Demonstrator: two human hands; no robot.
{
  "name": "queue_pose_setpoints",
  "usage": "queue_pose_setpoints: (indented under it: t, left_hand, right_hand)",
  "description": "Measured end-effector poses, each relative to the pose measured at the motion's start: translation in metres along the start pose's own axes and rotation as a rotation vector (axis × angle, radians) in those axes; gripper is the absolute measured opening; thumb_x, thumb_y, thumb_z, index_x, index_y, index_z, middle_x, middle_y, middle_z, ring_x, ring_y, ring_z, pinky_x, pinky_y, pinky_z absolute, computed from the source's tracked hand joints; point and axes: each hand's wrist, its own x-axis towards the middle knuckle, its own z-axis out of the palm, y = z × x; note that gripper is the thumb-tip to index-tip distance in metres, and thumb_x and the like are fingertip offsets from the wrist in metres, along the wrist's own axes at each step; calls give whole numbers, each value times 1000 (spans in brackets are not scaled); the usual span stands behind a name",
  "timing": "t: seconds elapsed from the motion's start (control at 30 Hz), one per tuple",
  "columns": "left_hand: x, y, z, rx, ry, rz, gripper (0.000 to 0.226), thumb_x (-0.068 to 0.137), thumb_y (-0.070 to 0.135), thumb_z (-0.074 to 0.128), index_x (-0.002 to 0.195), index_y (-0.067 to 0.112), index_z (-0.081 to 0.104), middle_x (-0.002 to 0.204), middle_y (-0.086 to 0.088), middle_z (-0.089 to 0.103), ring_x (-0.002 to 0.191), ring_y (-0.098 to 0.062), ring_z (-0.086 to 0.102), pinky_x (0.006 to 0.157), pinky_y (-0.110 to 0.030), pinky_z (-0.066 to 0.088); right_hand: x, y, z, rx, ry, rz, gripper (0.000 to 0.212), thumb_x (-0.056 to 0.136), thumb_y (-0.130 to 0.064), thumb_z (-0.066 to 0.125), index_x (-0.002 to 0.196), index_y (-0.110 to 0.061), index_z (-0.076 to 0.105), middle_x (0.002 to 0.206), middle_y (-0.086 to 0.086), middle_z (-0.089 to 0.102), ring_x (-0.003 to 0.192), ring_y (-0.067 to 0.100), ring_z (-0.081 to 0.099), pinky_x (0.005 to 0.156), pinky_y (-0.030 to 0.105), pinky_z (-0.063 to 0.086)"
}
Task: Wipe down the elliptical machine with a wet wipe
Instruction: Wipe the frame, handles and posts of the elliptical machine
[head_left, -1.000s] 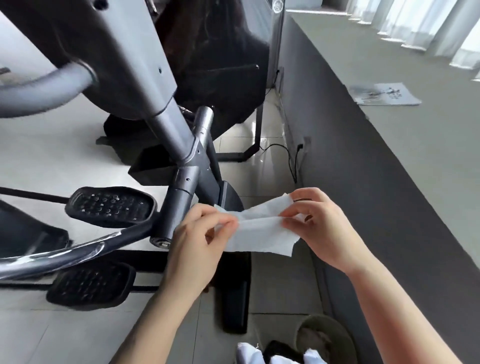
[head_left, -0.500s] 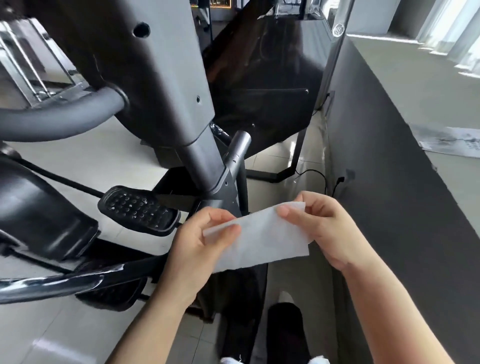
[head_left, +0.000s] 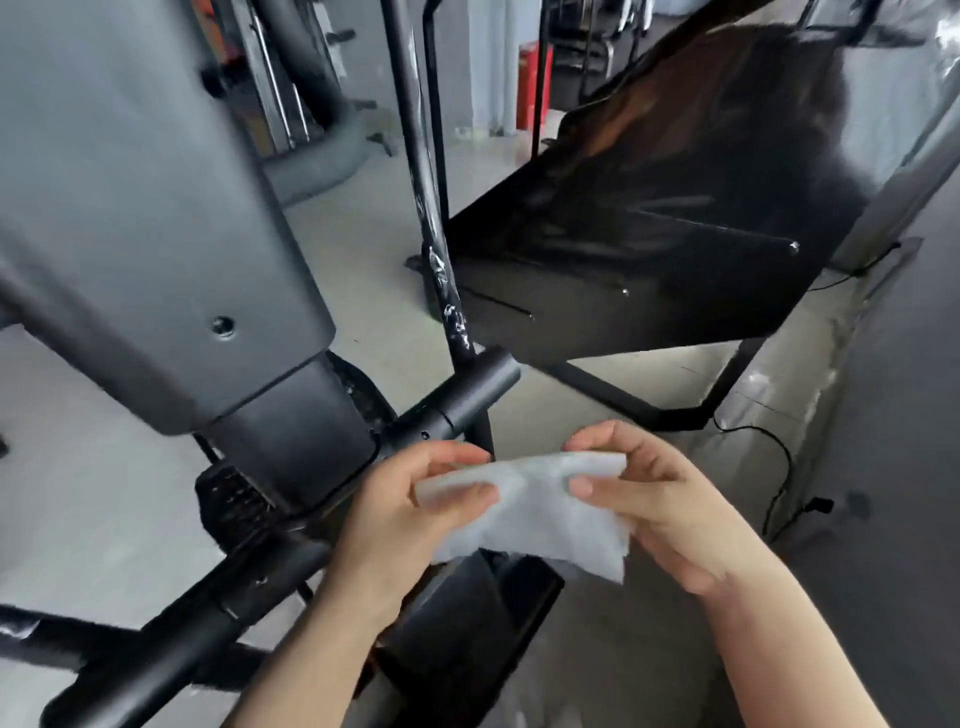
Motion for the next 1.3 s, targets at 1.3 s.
queue_pose_setpoints:
  t: [1.3]
  left_hand:
    - [111, 7, 73, 362, 357, 417, 36, 82, 48, 62, 106, 22, 64, 102, 15, 62, 97, -6, 61, 84, -28, 50]
  right_hand:
    - [127, -86, -59, -194, -57, -8, 12, 68, -8, 74, 70, 1, 67, 62, 8, 65, 54, 15, 61, 50, 21, 49]
